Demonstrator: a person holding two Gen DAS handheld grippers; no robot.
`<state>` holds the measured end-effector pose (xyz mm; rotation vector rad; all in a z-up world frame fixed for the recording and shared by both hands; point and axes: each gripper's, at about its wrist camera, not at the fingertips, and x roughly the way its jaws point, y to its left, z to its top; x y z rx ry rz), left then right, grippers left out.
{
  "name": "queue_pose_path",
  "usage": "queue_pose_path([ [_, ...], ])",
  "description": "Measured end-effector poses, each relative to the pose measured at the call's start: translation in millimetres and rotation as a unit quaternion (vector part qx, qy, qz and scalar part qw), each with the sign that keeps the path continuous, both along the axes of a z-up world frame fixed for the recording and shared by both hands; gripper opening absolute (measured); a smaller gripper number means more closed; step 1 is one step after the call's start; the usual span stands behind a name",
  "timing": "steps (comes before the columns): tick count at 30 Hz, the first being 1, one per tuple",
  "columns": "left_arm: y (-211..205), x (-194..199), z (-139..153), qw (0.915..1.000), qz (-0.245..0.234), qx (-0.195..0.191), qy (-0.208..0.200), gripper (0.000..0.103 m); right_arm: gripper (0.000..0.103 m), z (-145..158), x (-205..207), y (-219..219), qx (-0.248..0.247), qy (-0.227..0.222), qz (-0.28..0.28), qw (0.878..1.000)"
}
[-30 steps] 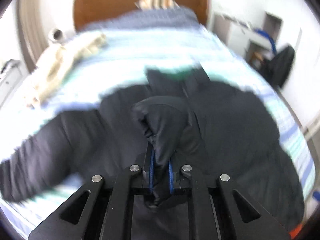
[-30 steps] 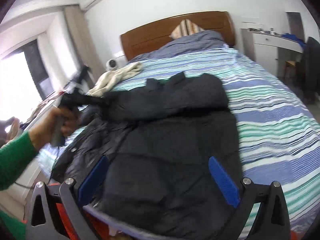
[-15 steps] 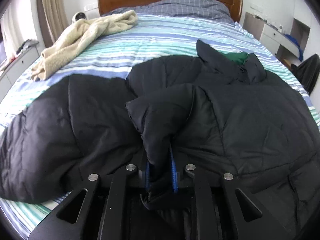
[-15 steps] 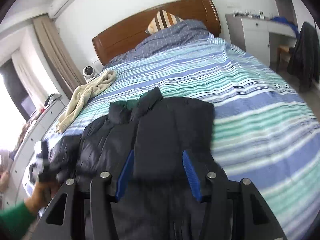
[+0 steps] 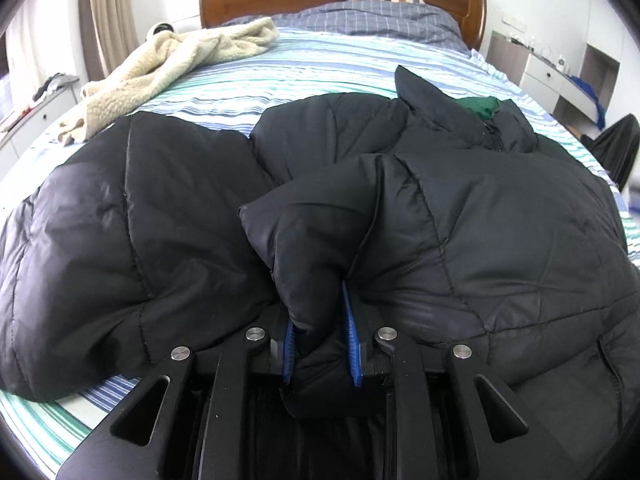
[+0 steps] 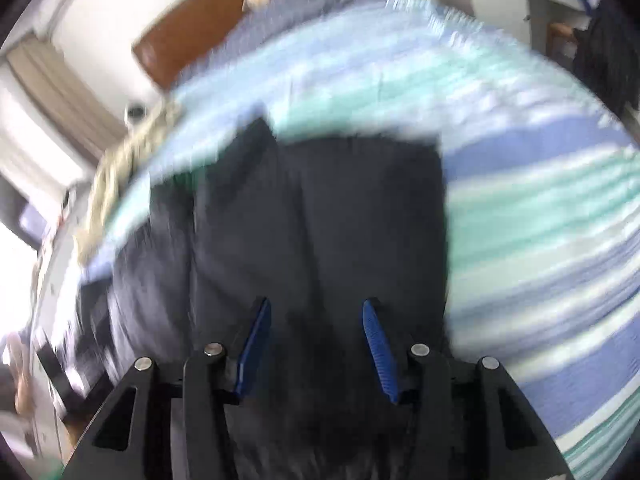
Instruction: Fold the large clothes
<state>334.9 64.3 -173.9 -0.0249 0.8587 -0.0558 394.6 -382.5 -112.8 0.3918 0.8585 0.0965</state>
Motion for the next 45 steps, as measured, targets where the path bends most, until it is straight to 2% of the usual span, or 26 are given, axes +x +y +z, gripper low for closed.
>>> queue_pose_path([
  [2,-0.9,-1.4,0.3,1.0,0.001,0.004,0.0,0.021,0.049,5.6,18.8,-4.0,0.012,-0.021,-0.006,1.0],
  [4,-1.5,-1.7,0.1,1.0,0.001,0.007,0.0,0.021,0.049,-11.0,40.2,-9.1,0.02,-0.009,-0.022,1.0],
  [7,-3.1,-2.0,-0.6,0.9999,0.001,0.011,-0.001,0.021,0.043,-76.9,54.1,-11.2,0.015,0.072,-0.035,0.997],
  [9,-3.2,-2.2,-1.6,0.9999,0.001,0.012,-0.001,0.021,0.043,-75.6,43.9,-10.9,0.009,0.046,-0.039,0.998],
  [12,-2.3,-1.6,-2.9,0.9999,0.002,0.01,0.0,0.021,0.045,-56.6,29.1,-5.4,-0.02,0.056,-0.022,0.998],
  [15,-2.2,-1.4,-2.7,0.9999,0.003,0.01,-0.001,0.021,0.047,-25.1,-11.7,-0.4,-0.007,0.038,0.023,0.999],
  [19,-3.0,-1.5,-2.4,0.9999,0.003,0.014,-0.001,0.021,0.053,-4.2,-113.3,0.3,0.033,0.001,0.077,0.997],
  [22,-4.2,-1.9,-1.9,0.9998,0.004,0.019,0.0,0.022,0.058,-2.9,-189.3,2.8,0.017,-0.024,0.074,0.997],
  [24,-4.3,-1.4,-1.1,0.9998,0.004,0.02,0.003,0.022,0.061,-7.2,-232.6,6.2,0.014,-0.029,0.051,0.998],
  [26,-4.5,-1.4,1.8,0.9997,0.006,0.024,0.008,0.025,0.061,-13.0,-255.1,14.1,0.028,-0.021,0.034,0.999],
  [27,-4.8,-2.4,5.0,0.9994,0.009,0.031,0.015,0.03,0.061,-15.2,-266.3,17.7,0.032,-0.019,0.028,0.999],
  [29,-5.2,-10.6,13.1,0.9981,0.022,0.049,0.032,0.047,0.061,-17.8,-279.5,26.1,0.028,-0.027,0.022,0.999],
  [31,-3.1,-28.6,21.9,0.9975,0.03,0.047,0.043,0.074,0.061,-14.4,-291.7,38.8,0.008,-0.04,0.032,0.999],
  [34,4.8,-74.1,39.8,0.9989,0.004,0.017,0.044,0.09,0.061,-5.5,-295.4,53.4,-0.018,-0.05,0.055,0.997],
  [36,12.9,-103.8,48.2,0.999,-0.016,-0.002,0.042,0.091,0.061,0.2,-301.5,64.7,-0.036,-0.059,0.071,0.995],
  [39,31.4,-137.4,54.5,0.9992,-0.015,-0.001,0.037,0.092,0.061,6.2,-308.7,76.1,-0.043,-0.065,0.081,0.994],
  [42,62.2,-156.3,56.5,0.9992,0.009,-0.01,0.037,0.092,0.061,9.0,-314.5,88.5,-0.043,-0.071,0.09,0.993],
  [45,99.2,-157.7,53.2,0.998,0.049,-0.012,0.038,0.093,0.061,9.3,-321.2,100.9,-0.046,-0.074,0.104,0.991],
])
